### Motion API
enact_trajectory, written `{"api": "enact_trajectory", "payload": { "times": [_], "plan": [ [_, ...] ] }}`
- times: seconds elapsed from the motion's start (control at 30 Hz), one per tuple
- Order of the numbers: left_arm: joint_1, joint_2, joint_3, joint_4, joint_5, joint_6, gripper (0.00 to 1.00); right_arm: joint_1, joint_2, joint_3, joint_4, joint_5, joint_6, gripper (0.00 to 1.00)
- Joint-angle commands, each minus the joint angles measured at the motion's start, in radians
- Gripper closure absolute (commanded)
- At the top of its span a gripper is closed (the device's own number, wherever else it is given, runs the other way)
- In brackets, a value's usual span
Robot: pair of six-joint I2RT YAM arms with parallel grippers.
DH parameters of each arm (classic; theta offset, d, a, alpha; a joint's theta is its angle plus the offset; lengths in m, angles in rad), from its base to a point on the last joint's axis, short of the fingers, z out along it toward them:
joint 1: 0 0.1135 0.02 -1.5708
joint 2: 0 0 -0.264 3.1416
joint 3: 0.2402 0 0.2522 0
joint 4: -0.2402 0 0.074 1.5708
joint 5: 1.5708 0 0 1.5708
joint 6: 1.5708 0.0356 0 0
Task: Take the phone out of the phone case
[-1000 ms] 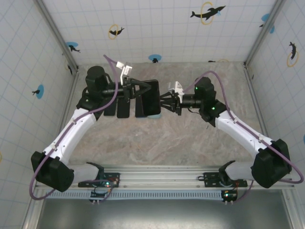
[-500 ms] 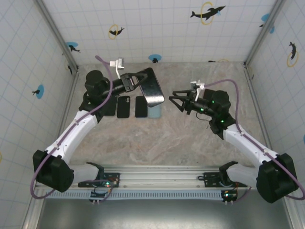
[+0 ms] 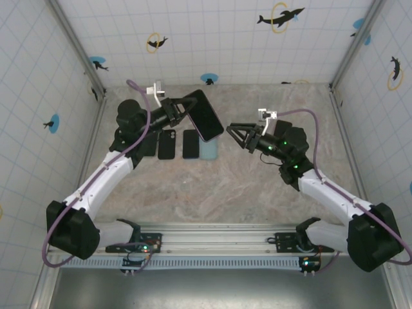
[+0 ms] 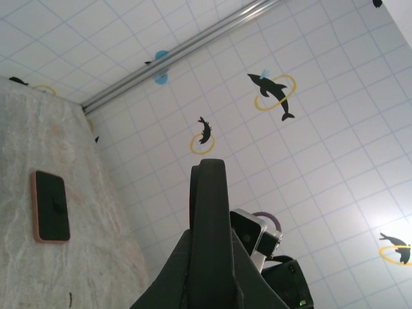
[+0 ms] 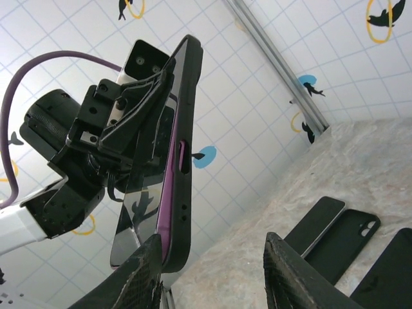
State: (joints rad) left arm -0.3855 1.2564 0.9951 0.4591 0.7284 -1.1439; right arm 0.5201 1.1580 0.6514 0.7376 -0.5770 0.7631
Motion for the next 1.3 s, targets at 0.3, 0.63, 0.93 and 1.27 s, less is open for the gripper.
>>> {"api": "enact_trajectory", "payload": {
  "times": [0.3,0.63,0.93,1.27],
  "plan": [
    [-0.004,-0.009,-0.007,0.148,-0.001,-0.084,1.0,0.021,0.048,0.047,0.047,-0.011,0.013,0.57],
    [-0.004,-0.02,-0.01,0.102,-0.027,-0.027,1.0,-0.009,-0.008,0.007,0.117,0.01,0.092,0.56],
    [-0.009,-0.016,-0.01,0.139,-0.02,-0.056,1.0,0.013,0.041,0.034,0.133,-0.023,0.116,0.57],
    [-0.023,-0.006,-0.032,0.195,-0.005,-0.1,1.0,0.023,0.072,0.039,0.129,-0.03,0.115,0.58]
  ]
}}
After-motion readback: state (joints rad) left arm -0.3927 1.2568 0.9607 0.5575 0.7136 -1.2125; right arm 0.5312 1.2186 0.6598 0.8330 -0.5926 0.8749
